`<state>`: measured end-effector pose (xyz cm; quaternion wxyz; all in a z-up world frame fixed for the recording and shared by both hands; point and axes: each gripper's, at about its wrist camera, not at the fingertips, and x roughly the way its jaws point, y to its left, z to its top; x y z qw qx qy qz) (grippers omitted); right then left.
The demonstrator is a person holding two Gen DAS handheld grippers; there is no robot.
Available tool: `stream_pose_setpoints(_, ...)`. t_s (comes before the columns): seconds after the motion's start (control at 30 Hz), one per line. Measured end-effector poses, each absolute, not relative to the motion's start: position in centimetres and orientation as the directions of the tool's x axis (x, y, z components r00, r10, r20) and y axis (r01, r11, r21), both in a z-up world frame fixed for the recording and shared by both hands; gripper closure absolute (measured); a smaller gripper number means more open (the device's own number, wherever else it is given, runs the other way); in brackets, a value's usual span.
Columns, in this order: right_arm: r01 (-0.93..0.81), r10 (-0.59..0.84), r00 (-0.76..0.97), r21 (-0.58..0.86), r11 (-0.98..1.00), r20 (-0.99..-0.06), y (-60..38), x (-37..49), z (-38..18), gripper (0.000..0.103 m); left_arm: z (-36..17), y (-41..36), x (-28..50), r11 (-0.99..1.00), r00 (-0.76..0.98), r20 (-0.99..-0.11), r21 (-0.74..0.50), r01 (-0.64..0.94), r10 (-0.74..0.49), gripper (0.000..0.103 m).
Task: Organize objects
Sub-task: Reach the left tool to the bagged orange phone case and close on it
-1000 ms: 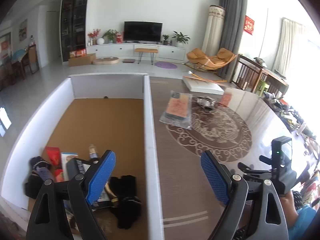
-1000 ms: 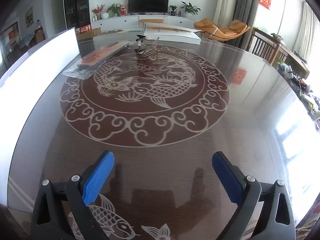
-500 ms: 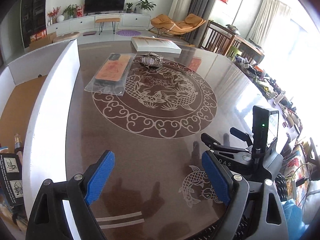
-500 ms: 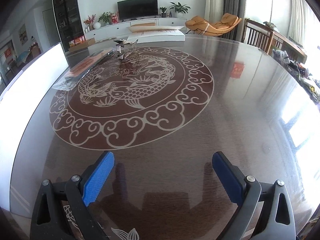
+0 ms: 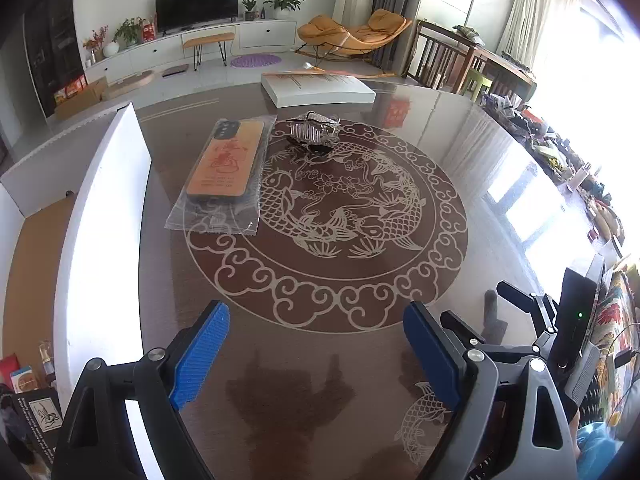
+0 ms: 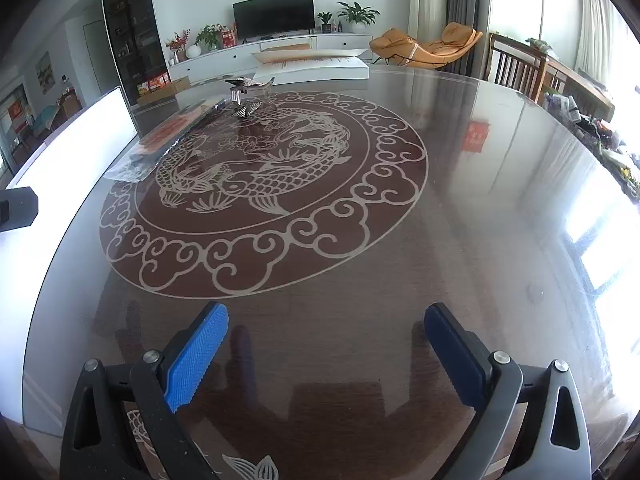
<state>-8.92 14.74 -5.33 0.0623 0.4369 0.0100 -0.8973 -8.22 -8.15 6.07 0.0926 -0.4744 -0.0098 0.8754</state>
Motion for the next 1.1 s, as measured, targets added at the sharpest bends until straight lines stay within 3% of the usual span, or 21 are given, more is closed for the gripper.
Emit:
stream_pose_setpoints(0.63,0.127,-0.103,-0.596,0.033,-0.991,-0.797,14.6,-9.1,-5.6,0.004,6.4,-9.3,-10.6,-0.987,-0.516,-0.846,-0.068,-0.144,0.134,0.014)
stream_pose_setpoints(1.1,0.126,-0.103,-0.596,0.034,-0.991,-0.797,14.5,-9.1,-5.6,0.003,6.9,-9.4,-18.3,-0.991,-0.526,-0.845,-0.036,-0.131,0.100,0.014)
